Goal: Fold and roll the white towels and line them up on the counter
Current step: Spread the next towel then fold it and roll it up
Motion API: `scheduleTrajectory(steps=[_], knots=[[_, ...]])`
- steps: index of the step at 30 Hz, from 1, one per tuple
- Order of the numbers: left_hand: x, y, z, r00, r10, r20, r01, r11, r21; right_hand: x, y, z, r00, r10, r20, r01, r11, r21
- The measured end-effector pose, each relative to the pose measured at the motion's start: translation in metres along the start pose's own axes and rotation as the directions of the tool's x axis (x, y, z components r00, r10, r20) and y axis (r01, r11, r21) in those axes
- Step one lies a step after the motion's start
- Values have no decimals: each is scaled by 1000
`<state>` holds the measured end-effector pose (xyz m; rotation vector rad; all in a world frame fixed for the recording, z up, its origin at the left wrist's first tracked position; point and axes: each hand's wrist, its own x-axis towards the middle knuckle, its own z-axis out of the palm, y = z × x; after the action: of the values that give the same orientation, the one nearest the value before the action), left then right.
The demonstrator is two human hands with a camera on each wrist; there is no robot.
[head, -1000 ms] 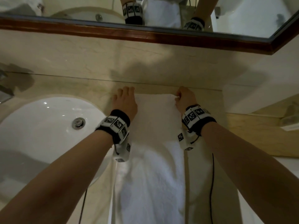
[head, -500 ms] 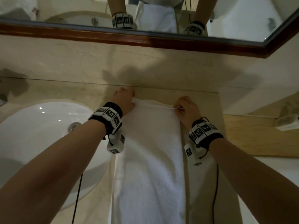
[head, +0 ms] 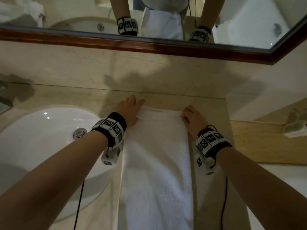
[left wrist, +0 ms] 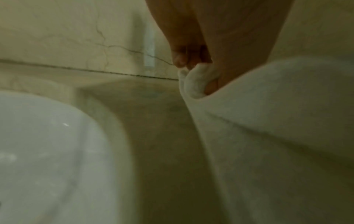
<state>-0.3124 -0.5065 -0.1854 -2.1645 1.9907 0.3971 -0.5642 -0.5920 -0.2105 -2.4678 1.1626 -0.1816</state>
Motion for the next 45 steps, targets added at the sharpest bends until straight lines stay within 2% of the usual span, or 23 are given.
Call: scheduleTrajectory(steps=[2, 4, 8, 9, 11, 13, 15, 16, 18, 21, 25, 29, 30, 31, 33, 35, 37, 38, 40, 42, 44, 45], knots=[[4, 1, -4, 999, 8, -52, -3, 996, 90, -1, 0, -2, 1000, -5, 8, 5, 1000, 0], [4, 5, -5, 995, 70, -68, -57, 982, 180, -2, -2, -3, 1000, -2, 31, 3, 1000, -29], [-11, 8, 6, 976, 210, 64, -219, 928, 302, -3, -8, -9, 998, 37, 59, -32, 996, -79], [-15, 6, 8, 973, 210, 94, -229, 931, 283, -2, -9, -11, 996, 62, 58, -58, 995, -75], [-18, 0, 7, 975, 211, 73, -221, 962, 163, 5, -12, -15, 990, 121, 70, -117, 991, -59], [-13, -3, 4, 987, 158, 21, -158, 987, 0, 13, -14, -18, 976, 175, 132, -169, 984, -55], [-6, -6, 3, 997, 72, 13, -70, 990, -126, 19, -15, -19, 963, 192, 188, -164, 974, -155], [-4, -8, 3, 998, 46, 39, -40, 989, -140, 22, -16, -19, 961, 191, 201, -147, 965, -216], [-2, -13, 4, 994, 20, 107, -14, 998, -53, 23, -18, -22, 955, 178, 238, -111, 957, -268], [-7, -14, 0, 991, 71, 114, -83, 991, 105, 21, -23, -23, 954, 113, 279, -39, 965, -260], [-17, -6, 1, 974, 228, -11, -221, 952, 214, 7, -29, -15, 988, 40, 146, 4, 959, -284], [-24, 1, 3, 924, 378, 50, -371, 862, 346, -12, -32, -5, 989, -38, 144, 74, 965, -250], [-29, 3, 2, 915, 391, 100, -400, 848, 348, -15, -31, -2, 991, -55, 118, 82, 966, -243], [-34, 5, 0, 916, 361, 178, -400, 860, 316, -18, -32, -3, 989, -30, 146, 63, 973, -223], [-38, 2, 3, 935, 312, 168, -344, 911, 227, -22, -34, -7, 979, 8, 205, 38, 975, -217], [-41, 3, -3, 961, 221, 169, -228, 973, 29, -20, -32, -14, 970, 59, 235, -12, 980, -196], [-34, 2, -3, 984, 100, 149, -73, 982, -176, -12, -33, -23, 955, 132, 265, -89, 982, -167], [-30, 2, -4, 988, 52, 147, -17, 974, -227, -7, -33, -25, 951, 155, 266, -120, 982, -146], [-23, 2, -3, 978, -28, 206, 79, 968, -240, 0, -34, -26, 930, 201, 307, -175, 979, -108], [-17, 3, -2, 961, -57, 269, 115, 971, -208, 5, -36, -25, 900, 219, 378, -176, 974, -144], [-18, 6, -4, 964, -53, 262, 89, 988, -128, 4, -39, -23, 897, 204, 391, -121, 966, -227], [-20, 9, -6, 975, -45, 218, 58, 997, -50, 2, -40, -24, 912, 184, 367, -84, 959, -272]])
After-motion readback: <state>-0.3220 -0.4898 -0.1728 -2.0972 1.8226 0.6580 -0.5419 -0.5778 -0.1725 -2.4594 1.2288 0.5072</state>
